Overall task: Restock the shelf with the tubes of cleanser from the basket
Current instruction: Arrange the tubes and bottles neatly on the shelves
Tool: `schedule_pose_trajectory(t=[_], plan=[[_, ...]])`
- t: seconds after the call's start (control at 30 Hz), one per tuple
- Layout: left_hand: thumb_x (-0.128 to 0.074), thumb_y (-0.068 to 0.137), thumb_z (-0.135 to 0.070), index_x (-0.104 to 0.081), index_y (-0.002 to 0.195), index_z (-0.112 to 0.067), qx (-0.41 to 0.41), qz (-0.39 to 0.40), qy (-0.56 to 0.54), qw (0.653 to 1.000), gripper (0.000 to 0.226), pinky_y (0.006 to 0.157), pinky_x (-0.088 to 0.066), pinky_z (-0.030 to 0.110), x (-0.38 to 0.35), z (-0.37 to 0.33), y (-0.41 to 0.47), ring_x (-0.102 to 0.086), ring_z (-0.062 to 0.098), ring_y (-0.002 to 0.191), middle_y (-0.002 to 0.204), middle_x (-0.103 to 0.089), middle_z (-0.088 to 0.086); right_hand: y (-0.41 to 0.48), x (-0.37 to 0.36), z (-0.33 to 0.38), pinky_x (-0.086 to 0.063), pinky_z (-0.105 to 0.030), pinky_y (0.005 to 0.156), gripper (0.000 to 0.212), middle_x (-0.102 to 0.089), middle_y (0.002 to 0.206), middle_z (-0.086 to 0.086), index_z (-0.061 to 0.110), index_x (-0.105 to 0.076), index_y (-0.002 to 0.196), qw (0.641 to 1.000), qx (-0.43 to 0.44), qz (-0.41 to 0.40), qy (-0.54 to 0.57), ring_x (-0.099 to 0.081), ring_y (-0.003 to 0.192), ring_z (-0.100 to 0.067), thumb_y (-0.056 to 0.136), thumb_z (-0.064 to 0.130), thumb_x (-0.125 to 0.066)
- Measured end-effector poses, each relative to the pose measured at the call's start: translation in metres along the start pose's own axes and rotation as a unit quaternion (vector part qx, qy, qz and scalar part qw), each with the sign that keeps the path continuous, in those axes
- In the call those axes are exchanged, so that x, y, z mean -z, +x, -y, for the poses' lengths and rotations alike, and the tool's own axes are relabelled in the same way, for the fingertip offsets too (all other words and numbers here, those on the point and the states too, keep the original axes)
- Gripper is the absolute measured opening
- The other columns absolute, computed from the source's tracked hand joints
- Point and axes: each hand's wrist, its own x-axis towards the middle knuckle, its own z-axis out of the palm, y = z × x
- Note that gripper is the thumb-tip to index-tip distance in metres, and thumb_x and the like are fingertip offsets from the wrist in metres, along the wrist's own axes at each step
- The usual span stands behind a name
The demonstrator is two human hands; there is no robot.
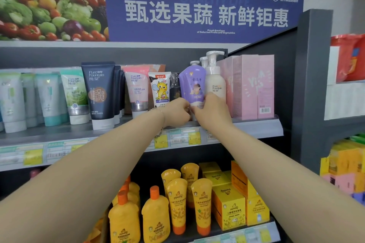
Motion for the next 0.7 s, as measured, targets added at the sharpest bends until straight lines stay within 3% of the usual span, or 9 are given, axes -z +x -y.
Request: schedule_pose_trajectory(t=[0.17, 0.33, 0.43, 0.53, 0.7], plan=[[-0.054, 0.086, -0.009, -0.065, 0.102, -0.002, 0.016, -0.028, 0.011, 0.999, 0.021, 0.085, -0.054, 0.042, 0.0, -0.006, -0.006, -0.064, 0.031, 0.094, 0.1, -0.068, 0.016, -0.003, 0.003, 0.003, -0.051, -0.035, 0.068, 0.035, -0.064, 0.098, -0.007, 0.012, -0.051, 0.104, 1.0, -0.001, 0.001, 0.011, -0.061, 0.084, -0.03, 0.085, 0.039, -0.063], [-0.059, 0.086, -0.015, -0.064, 0.101, -0.004, 0.009, -0.08, 0.07, 0.994, 0.019, 0.083, -0.054, 0.039, 0.012, -0.009, -0.022, -0.063, 0.027, 0.091, 0.106, -0.067, 0.014, -0.015, 0.02, 0.007, -0.025, -0.023, 0.048, 0.037, -0.053, 0.102, -0.003, 0.014, -0.039, 0.119, 0.998, 0.045, -0.036, -0.015, -0.048, 0.075, -0.022, 0.091, 0.029, -0.058], [-0.056, 0.087, -0.012, -0.065, 0.106, -0.009, 0.009, -0.074, 0.128, 0.989, 0.021, 0.084, -0.054, 0.035, 0.029, -0.005, -0.035, -0.061, 0.024, 0.094, 0.105, -0.066, 0.007, -0.019, 0.021, 0.019, -0.036, -0.028, 0.057, 0.026, -0.058, 0.105, -0.005, 0.014, -0.046, 0.115, 0.987, 0.135, -0.034, -0.081, -0.051, 0.079, -0.025, 0.093, 0.027, -0.051], [-0.056, 0.088, -0.017, -0.063, 0.106, -0.01, 0.038, -0.103, 0.184, 0.977, 0.02, 0.078, -0.052, 0.033, 0.041, 0.001, -0.042, -0.059, 0.025, 0.094, 0.104, -0.063, 0.007, -0.02, 0.014, 0.042, -0.044, -0.035, 0.067, 0.018, -0.061, 0.103, -0.008, 0.011, -0.051, 0.109, 0.972, 0.195, 0.022, -0.13, -0.052, 0.082, -0.027, 0.095, 0.021, -0.044], [-0.058, 0.091, -0.024, -0.054, 0.1, -0.012, 0.101, -0.094, 0.186, 0.973, 0.015, 0.064, -0.043, 0.027, 0.041, 0.014, -0.04, -0.053, 0.019, 0.077, 0.092, -0.059, 0.005, -0.01, -0.006, 0.077, -0.05, -0.037, 0.075, 0.021, -0.061, 0.107, -0.011, 0.009, -0.055, 0.108, 0.985, 0.106, 0.124, -0.06, -0.056, 0.091, -0.029, 0.091, 0.014, -0.045]])
